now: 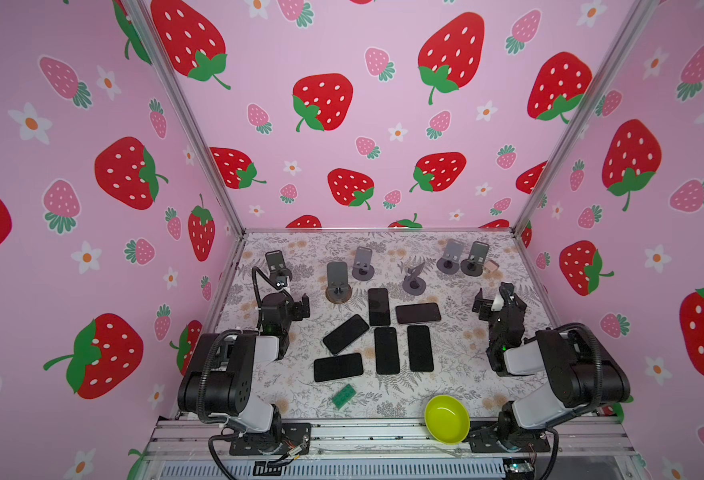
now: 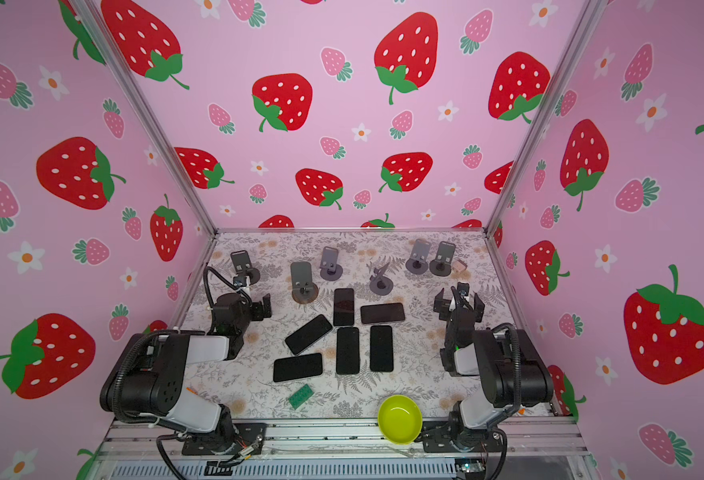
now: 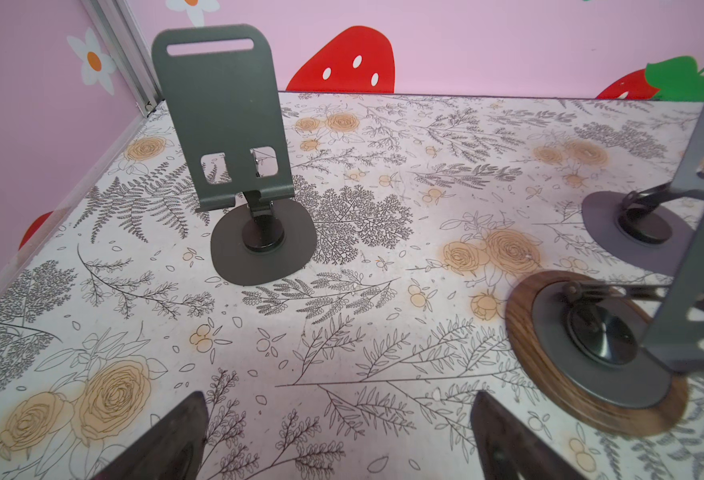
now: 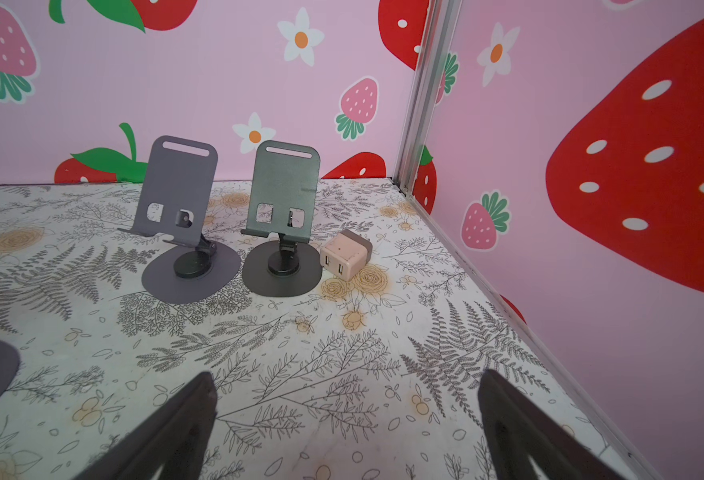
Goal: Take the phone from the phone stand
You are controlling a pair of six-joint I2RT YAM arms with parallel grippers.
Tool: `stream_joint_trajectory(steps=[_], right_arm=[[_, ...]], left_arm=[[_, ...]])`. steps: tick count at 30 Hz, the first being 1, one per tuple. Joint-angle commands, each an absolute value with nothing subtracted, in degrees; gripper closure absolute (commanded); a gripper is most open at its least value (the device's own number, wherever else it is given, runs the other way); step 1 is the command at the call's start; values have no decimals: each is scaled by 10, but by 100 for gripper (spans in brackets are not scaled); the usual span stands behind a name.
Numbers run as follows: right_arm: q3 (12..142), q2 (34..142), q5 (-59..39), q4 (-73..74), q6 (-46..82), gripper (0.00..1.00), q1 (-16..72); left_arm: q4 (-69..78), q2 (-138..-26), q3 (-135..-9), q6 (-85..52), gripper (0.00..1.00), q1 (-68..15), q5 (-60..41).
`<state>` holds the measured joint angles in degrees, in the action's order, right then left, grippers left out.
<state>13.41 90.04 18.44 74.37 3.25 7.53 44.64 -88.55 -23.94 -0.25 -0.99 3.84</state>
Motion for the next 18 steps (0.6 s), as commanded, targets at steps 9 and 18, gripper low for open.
stream_joint_trajectory(steps=[9,18], right_arm=[[140,902,194,742,33,0,79],[140,901,195,744,33,0,81]], left_arm=[[443,-886,-258,-4,1,-8,33],[443,-887,-258,-5,1,-7,33]])
